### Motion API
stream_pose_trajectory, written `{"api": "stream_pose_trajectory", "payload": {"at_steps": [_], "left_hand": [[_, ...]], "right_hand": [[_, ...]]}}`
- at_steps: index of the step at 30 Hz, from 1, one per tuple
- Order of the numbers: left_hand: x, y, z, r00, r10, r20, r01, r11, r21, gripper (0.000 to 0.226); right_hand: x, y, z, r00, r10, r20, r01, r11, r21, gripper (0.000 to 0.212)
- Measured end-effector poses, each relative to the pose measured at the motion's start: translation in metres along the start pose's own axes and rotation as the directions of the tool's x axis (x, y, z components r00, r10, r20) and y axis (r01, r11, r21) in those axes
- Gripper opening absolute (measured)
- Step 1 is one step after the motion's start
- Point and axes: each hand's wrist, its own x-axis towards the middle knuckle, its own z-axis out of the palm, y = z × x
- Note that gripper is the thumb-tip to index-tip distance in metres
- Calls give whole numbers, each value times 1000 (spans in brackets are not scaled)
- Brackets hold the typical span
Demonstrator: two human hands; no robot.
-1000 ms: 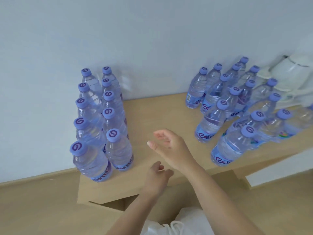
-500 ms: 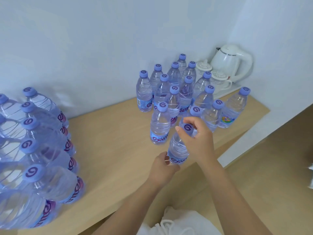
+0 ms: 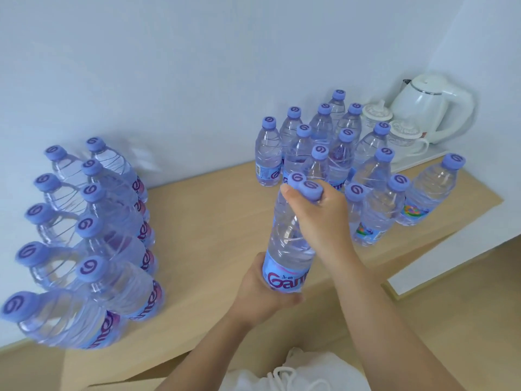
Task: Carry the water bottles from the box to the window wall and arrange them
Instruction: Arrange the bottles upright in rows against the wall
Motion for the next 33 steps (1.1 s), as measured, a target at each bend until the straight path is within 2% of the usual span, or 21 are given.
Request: {"api": "stream_pose_trajectory", "payload": {"at_steps": [1,3,5,8,12,15,17,20,22,24,26,27,30,31,33], "left_hand": [[-4,2,-5,1000,4,-9,-4,999,-41,63],[-13,8,-17,999,34,-15,-35,997,-71,48],[-20,14,-28,999,39,-21,-41,995,-91,31],[-29,18,-39,999,-2,-49,-4,993,-122,35],[-40,15,-45,991,-53,-125,33,987,-158,42],[-43,15,-49,984,-70,-161,44,986,-159,38],[-44,14,-52,979,-78,-189,47,985,-165,36],[-42,11,-57,967,-99,-234,58,983,-175,33],[-39,6,-62,959,-127,-253,86,982,-165,31],[-35,-2,-65,949,-153,-276,111,981,-162,38],[-28,-11,-63,911,-201,-361,126,967,-221,54],[-25,-16,-61,866,-241,-438,133,955,-264,62],[-15,-27,-56,665,-338,-667,219,941,-258,83],[-12,-27,-55,642,-341,-687,238,940,-245,85],[-1,-23,-56,675,-328,-660,201,943,-263,79]], "right_hand": [[3,-8,3,997,36,70,-37,999,8,32],[9,-17,9,957,103,273,-103,995,-12,35],[12,-17,16,900,144,411,-98,987,-130,50],[12,-10,33,896,167,411,-78,971,-224,56],[12,-4,55,866,175,467,-82,974,-213,62],[12,-4,66,833,160,530,-50,975,-217,69],[16,-6,70,780,171,603,-29,971,-238,74],[25,-9,72,635,226,739,38,946,-322,89],[26,-6,75,577,236,782,48,946,-321,79],[24,1,80,563,202,801,26,965,-262,61],[20,9,88,551,153,820,28,979,-201,44],[18,12,94,550,131,825,37,983,-180,43],[21,17,116,591,78,803,116,977,-180,53],[25,18,126,608,58,792,138,974,-177,53],[35,19,144,638,36,769,157,972,-176,53]]}}
